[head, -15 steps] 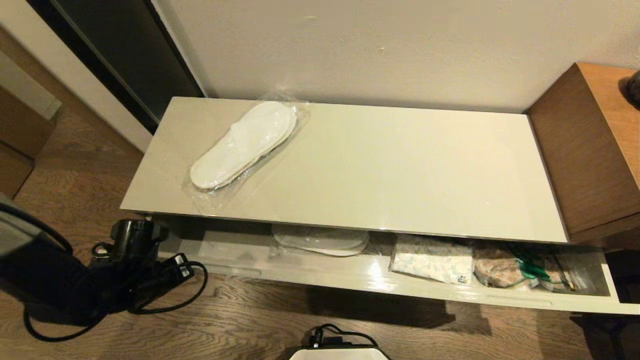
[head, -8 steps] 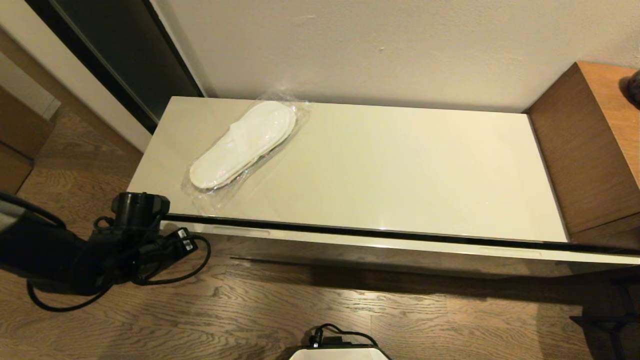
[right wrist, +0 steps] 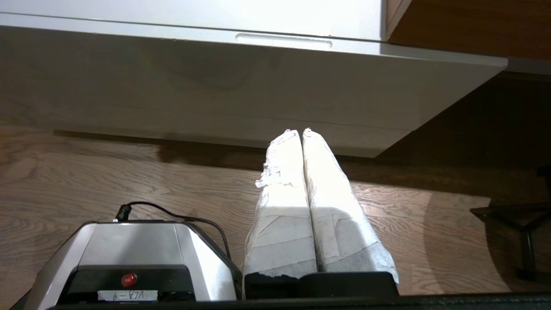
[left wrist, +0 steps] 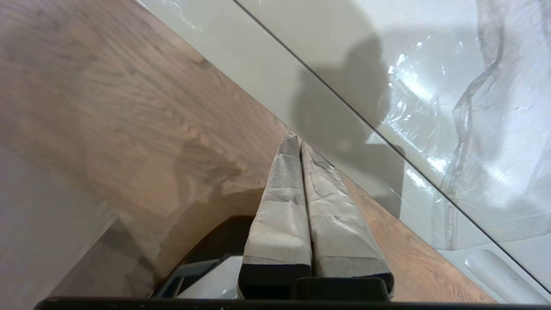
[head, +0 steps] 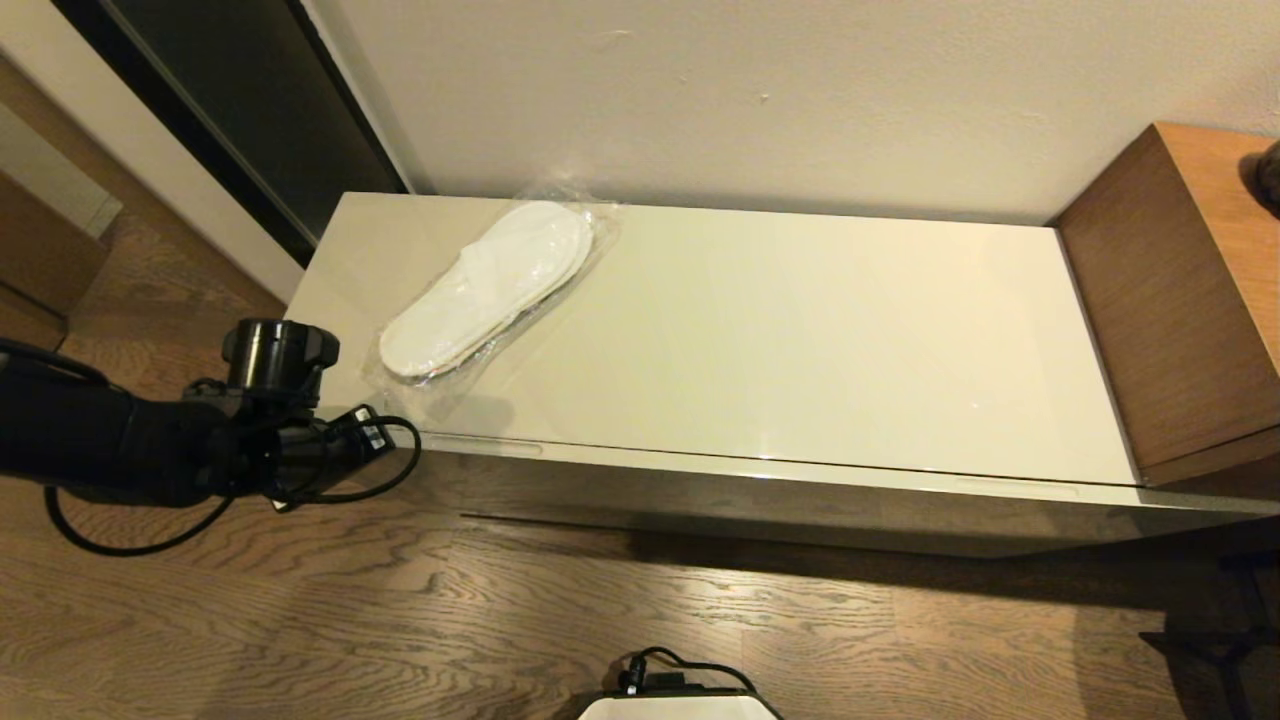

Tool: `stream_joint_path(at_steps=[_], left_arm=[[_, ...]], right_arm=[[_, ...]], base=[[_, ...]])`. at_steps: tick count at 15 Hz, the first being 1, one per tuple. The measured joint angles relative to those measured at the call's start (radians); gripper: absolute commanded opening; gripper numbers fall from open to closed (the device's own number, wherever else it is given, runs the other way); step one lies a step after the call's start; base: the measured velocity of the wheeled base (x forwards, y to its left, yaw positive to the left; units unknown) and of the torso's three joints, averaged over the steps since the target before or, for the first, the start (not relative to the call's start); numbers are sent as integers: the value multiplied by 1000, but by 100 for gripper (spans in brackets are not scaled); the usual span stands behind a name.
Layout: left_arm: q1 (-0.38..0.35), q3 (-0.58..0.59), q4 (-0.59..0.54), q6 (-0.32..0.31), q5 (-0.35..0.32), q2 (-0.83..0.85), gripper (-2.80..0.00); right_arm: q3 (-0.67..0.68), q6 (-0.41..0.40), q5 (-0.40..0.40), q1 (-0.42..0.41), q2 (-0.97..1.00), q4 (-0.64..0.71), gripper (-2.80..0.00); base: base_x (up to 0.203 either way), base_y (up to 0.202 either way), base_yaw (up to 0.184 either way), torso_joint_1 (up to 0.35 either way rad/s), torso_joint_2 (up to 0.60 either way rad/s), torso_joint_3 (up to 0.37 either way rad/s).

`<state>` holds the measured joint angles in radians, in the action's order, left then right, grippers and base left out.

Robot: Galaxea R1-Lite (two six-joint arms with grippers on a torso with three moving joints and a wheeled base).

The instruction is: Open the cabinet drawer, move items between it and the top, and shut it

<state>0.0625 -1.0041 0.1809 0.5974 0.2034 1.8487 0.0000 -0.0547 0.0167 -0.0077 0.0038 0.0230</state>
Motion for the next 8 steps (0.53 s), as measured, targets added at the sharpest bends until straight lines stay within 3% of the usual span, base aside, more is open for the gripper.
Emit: stream_joint_path(at_steps=[4, 8], left_arm=[[-27, -83, -133, 0, -4, -85, -280], [-29, -72, -436, -9, -49, -376, -280]], right_arm=[[0, 0, 0, 0, 0, 0, -280], [0, 0, 0, -1, 0, 0, -280]], base=[[0, 0, 0, 0, 0, 0], [0, 0, 0, 0, 0, 0]])
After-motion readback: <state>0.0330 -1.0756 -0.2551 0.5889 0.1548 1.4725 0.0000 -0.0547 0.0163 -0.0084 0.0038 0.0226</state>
